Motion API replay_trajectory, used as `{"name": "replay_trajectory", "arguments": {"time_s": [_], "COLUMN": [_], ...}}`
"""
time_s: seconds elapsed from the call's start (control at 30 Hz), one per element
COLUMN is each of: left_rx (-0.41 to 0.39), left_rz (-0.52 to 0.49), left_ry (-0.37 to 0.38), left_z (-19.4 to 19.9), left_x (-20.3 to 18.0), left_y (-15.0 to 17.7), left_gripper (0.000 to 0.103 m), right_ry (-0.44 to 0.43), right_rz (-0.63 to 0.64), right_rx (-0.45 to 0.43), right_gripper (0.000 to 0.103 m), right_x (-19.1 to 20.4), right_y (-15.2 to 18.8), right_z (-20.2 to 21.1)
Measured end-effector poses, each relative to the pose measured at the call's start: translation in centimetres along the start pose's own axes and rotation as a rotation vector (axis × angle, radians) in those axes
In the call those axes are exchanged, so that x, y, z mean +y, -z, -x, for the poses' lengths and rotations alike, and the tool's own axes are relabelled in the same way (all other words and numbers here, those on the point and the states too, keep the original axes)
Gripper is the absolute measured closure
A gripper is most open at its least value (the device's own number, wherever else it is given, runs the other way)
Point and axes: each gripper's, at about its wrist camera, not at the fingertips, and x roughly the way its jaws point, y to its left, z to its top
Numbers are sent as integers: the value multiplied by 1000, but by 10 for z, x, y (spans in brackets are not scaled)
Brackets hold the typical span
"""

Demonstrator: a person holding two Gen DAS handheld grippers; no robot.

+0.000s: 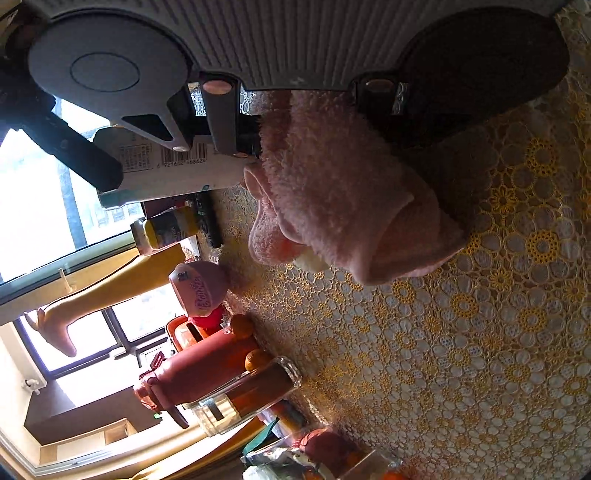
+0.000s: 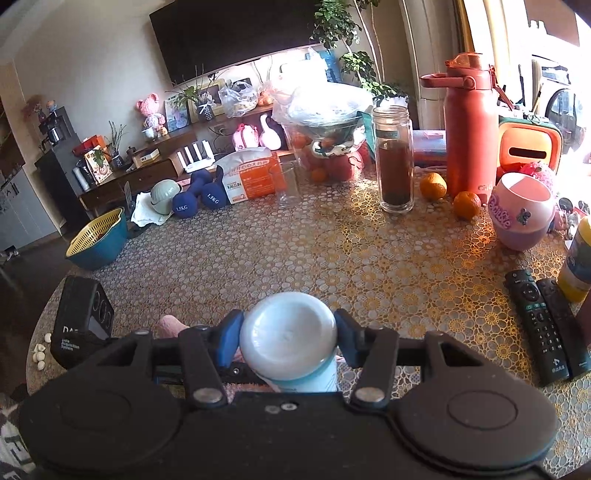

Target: Organize objects

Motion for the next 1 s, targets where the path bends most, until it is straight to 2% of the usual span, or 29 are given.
{"name": "replay_trajectory", "arguments": {"time_s": [0.07,0.3,0.43,0.57,0.77,1.0], "left_rx": [-25,-111,-113,-81,-40,-7], "left_rz": [-23,-103,-173,-236,-203,-161], "left_ry": [13,126,166,191,232,195], "left_z": [11,53,56,43,25,12], "left_x": [-6,-37,-58,-75,-69,-50], "left_y": [-4,-28,-33,-31,-35,-36], "left_gripper": [78,78,78,78,78,78], "right_ry": [-1,-10,-5,-2,-7,-18], "right_rz": [11,82,137,174,183,196], "right_rx": [1,-9,-17,-25,-29,-40], "right_gripper": [50,50,50,50,51,51], "right_x": [1,10,20,27,26,26], "right_y": [1,6,8,10,9,10], "right_z": [1,3,3,2,1,1]}}
